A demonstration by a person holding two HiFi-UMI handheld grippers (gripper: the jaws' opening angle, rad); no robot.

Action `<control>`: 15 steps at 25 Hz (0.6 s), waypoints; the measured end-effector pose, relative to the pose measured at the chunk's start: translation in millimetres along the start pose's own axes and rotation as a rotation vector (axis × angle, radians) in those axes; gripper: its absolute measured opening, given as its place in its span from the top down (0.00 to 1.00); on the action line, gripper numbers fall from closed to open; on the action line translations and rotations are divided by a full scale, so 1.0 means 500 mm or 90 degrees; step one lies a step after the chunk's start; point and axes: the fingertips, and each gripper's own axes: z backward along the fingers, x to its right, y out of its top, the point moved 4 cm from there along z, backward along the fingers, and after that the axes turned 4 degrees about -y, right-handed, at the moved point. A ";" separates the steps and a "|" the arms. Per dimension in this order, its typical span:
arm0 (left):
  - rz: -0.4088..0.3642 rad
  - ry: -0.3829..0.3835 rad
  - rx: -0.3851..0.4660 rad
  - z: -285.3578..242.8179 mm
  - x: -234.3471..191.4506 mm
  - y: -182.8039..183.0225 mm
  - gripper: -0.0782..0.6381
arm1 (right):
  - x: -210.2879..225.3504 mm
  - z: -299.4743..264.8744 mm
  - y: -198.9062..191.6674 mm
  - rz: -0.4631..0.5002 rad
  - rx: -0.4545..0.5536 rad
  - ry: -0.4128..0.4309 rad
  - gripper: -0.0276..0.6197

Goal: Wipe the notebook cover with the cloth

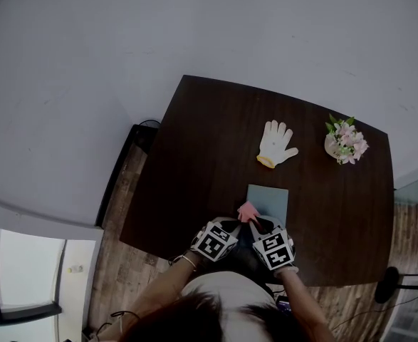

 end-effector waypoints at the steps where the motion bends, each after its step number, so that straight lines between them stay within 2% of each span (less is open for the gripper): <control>1: 0.006 0.002 0.000 0.002 -0.001 -0.002 0.87 | -0.008 -0.005 -0.003 0.004 -0.006 0.010 0.89; 7: 0.027 0.005 -0.010 0.012 -0.002 -0.018 0.87 | -0.045 -0.030 -0.027 0.015 -0.051 0.050 0.89; 15: 0.032 0.011 -0.003 0.017 0.005 -0.024 0.87 | -0.042 -0.026 -0.040 0.036 -0.059 0.032 0.89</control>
